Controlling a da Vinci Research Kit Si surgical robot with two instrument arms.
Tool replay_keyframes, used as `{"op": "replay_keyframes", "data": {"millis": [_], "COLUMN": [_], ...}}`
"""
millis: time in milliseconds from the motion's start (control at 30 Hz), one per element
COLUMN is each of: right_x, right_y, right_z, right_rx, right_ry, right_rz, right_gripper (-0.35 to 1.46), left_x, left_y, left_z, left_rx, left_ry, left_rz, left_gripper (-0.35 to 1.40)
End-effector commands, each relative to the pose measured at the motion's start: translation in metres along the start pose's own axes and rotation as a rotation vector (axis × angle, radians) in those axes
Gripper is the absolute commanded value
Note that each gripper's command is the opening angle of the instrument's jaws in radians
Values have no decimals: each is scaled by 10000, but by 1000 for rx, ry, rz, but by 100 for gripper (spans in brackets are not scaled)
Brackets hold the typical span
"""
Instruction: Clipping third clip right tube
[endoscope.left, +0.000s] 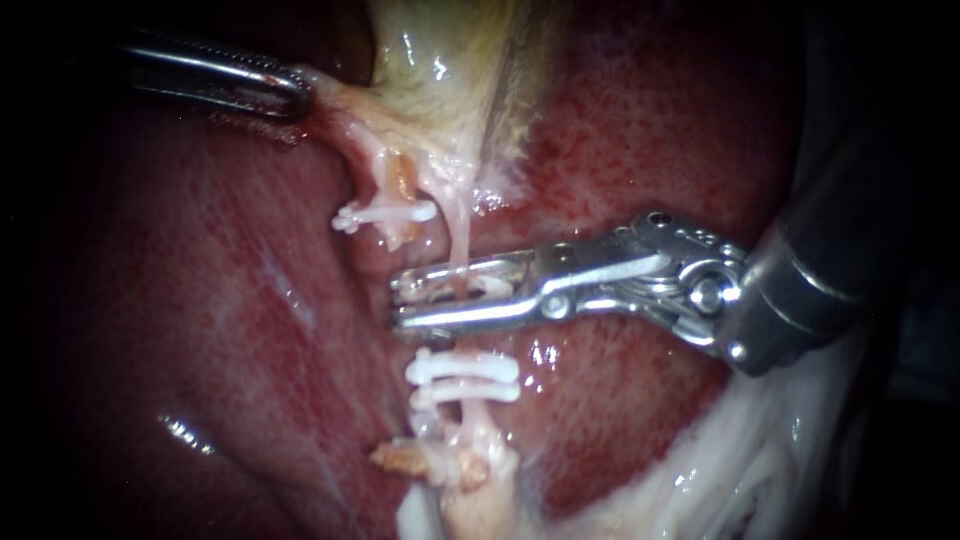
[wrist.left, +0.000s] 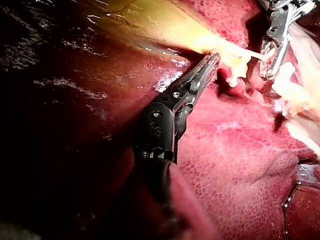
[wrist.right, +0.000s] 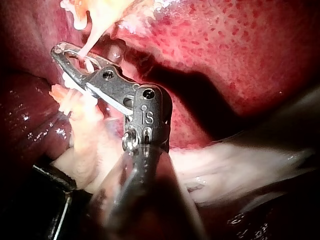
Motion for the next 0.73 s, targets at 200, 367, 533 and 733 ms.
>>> {"op": "replay_keyframes", "data": {"millis": [200,367,533,733], "right_x": [0,0,0,-2], "right_y": [0,-1,0,4], "right_z": [1,0,0,-1], "right_rx": [2,-23,-20,-15], "right_ry": [2,-34,-36,-39], "right_rz": [23,43,42,42], "right_gripper": [-35,-35,-35,-35], "left_x": [0,0,0,0], "left_y": [0,0,0,-1], "left_z": [0,0,0,1], "left_rx": [0,0,0,0], "left_ry": [0,0,0,0], "left_rz": [0,0,0,0], "left_gripper": [-35,-35,-35,-35]}}
